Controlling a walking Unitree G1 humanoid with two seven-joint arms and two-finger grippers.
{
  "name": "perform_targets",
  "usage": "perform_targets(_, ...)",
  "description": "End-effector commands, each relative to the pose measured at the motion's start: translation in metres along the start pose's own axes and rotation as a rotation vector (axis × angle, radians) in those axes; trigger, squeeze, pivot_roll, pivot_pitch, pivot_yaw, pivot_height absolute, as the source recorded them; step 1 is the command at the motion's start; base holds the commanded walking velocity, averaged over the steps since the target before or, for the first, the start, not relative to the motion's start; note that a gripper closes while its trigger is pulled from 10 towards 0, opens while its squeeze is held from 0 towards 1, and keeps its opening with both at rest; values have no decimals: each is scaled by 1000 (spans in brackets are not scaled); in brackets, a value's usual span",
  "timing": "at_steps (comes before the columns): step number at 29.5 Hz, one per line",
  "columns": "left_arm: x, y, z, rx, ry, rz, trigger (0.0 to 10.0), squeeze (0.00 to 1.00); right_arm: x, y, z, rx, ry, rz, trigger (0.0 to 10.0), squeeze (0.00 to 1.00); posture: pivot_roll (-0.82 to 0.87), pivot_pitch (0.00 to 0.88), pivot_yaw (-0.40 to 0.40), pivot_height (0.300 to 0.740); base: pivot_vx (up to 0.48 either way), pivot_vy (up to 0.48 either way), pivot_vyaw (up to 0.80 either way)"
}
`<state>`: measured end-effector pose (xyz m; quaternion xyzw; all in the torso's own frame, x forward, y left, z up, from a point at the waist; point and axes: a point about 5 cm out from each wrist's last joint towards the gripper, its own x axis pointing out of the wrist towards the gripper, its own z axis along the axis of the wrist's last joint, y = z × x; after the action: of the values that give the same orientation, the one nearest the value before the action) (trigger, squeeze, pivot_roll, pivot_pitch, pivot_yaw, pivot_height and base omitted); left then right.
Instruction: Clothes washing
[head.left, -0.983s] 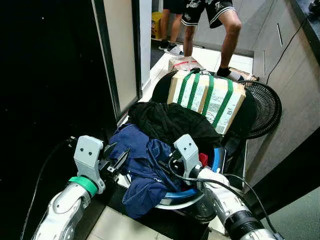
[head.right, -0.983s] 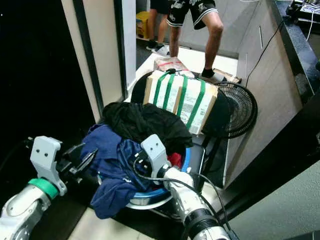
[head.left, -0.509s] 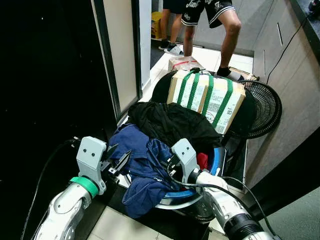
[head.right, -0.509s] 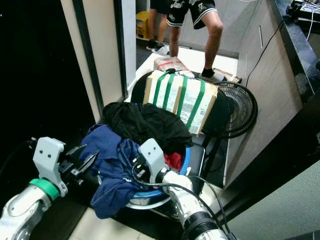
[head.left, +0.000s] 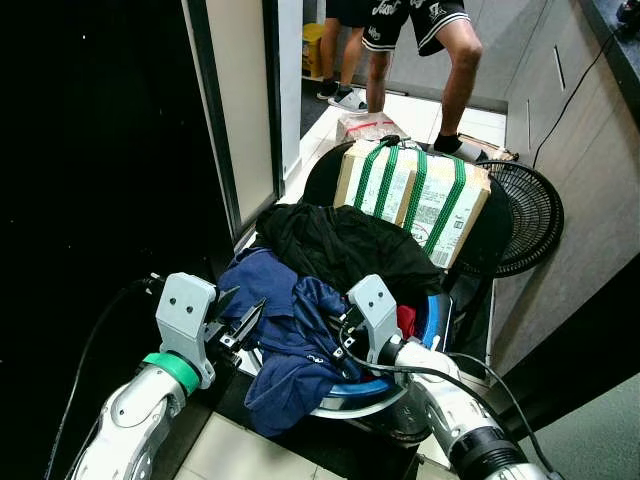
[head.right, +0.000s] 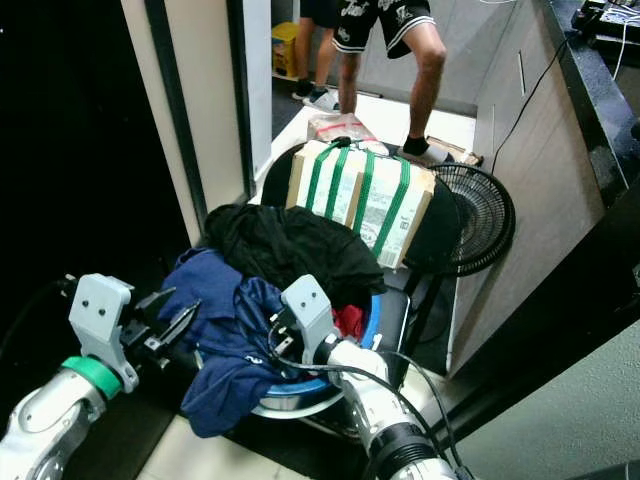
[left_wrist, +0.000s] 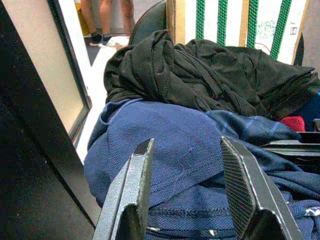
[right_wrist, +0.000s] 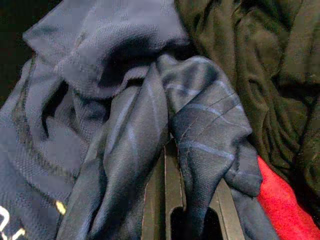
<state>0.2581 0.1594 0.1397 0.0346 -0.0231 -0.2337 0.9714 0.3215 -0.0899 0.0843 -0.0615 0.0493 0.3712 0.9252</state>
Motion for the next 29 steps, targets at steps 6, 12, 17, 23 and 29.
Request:
perform_targets(6,-1,12,6,-38,-43,71,10000,0,-15,-61,104,62,-515,-302,0,0,122,19,60,740,0,0,0)
perform_targets(12,4,23,13,-35,-83,143,10000,0,-61,-116,200,-93,-831,-600,0,0,123,10,56,740,0,0,0)
perform_targets(17,5,28,15,-36,-100,183,10000,0,-91,-139,229,-88,-955,-730,0,0,128,2,50,740,0,0,0)
perform_targets(23,7,28,16,-34,-92,185,10000,0,-66,-130,191,50,-788,-699,0,0,134,3,53,740,0,0,0)
perform_targets(29,10,32,20,-87,-88,236,10000,0,-37,-99,159,160,-689,-610,0,0,136,4,52,740,0,0,0)
